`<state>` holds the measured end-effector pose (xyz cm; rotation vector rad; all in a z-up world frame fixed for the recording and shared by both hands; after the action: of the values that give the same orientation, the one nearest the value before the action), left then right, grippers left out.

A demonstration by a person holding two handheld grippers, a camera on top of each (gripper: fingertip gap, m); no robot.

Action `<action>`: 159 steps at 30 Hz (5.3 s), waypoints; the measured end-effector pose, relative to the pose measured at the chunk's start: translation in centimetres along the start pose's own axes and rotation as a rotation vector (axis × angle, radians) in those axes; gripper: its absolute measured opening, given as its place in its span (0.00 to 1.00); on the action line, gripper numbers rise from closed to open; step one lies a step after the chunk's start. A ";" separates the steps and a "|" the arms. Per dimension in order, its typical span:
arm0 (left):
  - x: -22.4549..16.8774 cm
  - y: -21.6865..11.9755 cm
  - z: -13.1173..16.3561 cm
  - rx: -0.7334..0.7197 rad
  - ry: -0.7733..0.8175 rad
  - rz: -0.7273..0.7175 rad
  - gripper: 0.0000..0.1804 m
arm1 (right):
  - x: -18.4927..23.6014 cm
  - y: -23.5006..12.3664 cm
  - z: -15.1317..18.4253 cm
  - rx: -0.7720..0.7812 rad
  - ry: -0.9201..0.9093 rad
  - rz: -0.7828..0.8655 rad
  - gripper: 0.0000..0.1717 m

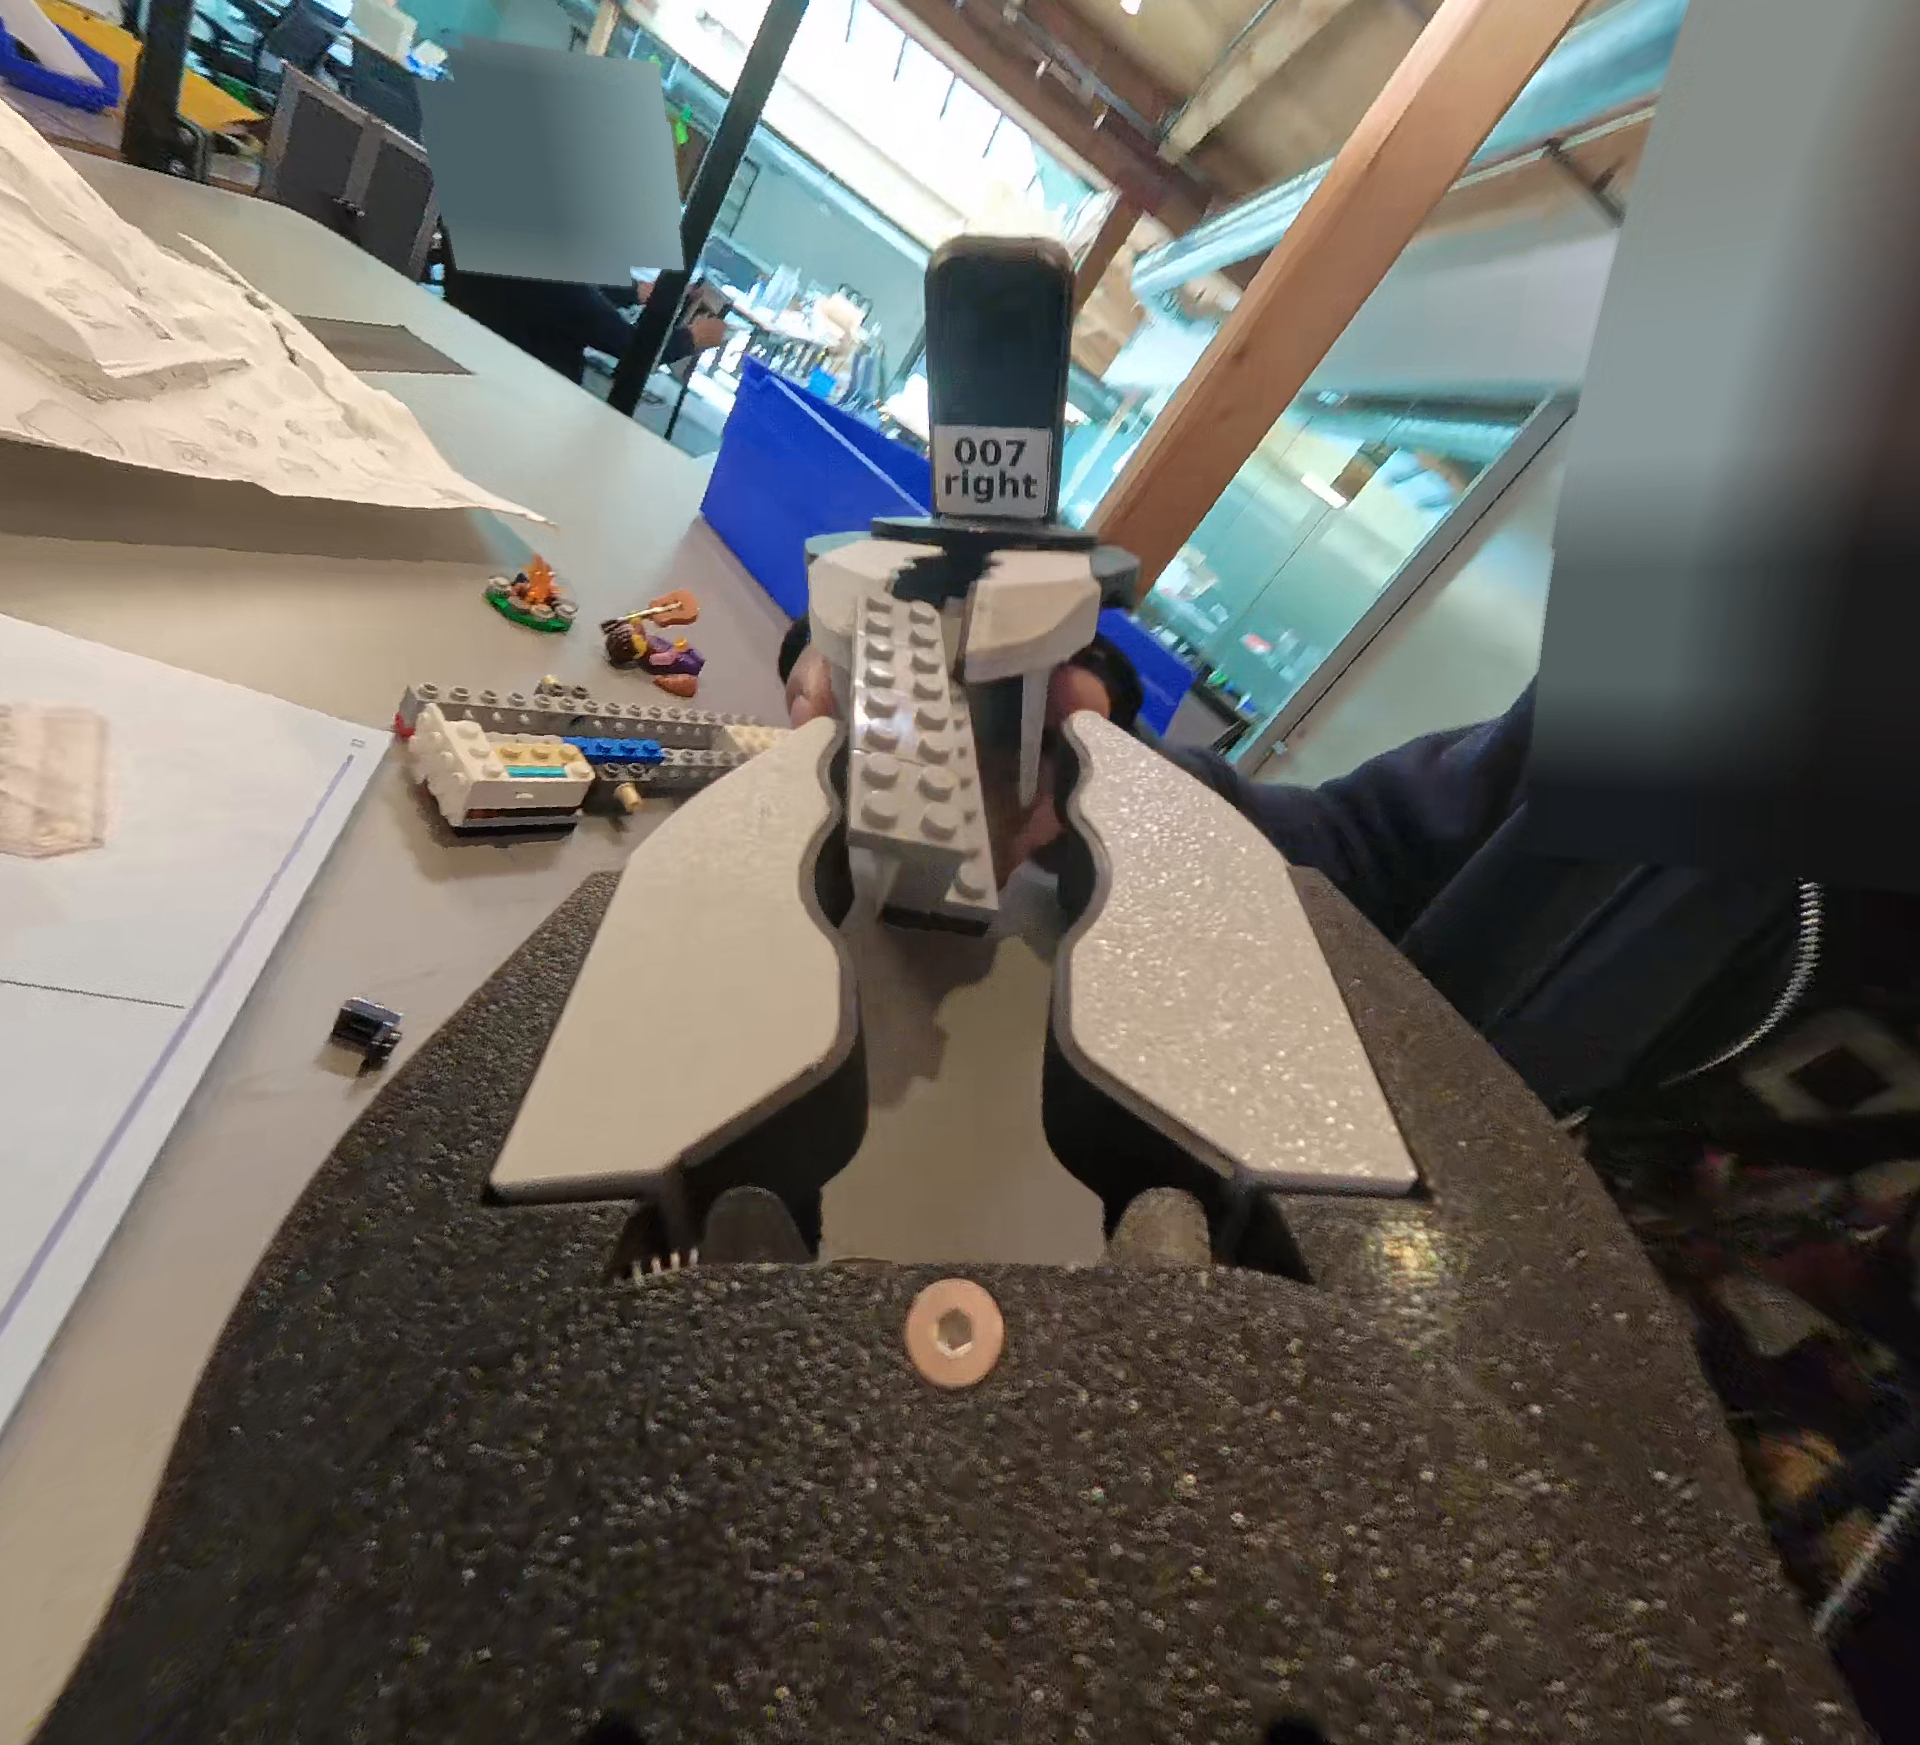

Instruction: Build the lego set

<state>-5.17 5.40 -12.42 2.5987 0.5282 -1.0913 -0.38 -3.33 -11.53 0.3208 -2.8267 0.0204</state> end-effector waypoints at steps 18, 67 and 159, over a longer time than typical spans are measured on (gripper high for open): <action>-0.9 0.4 0.7 0.062 0.083 0.017 0.13 | 0.6 -0.5 -0.5 -0.046 0.090 -0.096 0.09; -0.5 -1.8 -2.0 -0.090 0.249 -0.157 0.10 | -0.8 -0.1 -0.4 -0.067 0.063 0.084 0.13; 0.1 -8.0 -6.5 -0.519 0.349 -0.238 0.10 | -3.1 11.2 7.0 0.798 -0.472 0.313 0.14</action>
<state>-4.47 15.05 -8.89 2.2937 1.0623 -0.4601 -2.02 7.95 -18.91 0.0308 -3.1540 1.3088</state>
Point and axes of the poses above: each gripper's, where its closed fingertips meet, y out along the fingers, z out of its underside, x = y × z across the jaws, the point moved 5 cm from there along -y, back along the fingers, and after that the axes turned 14 degrees about -y, right-handed, at the moved point
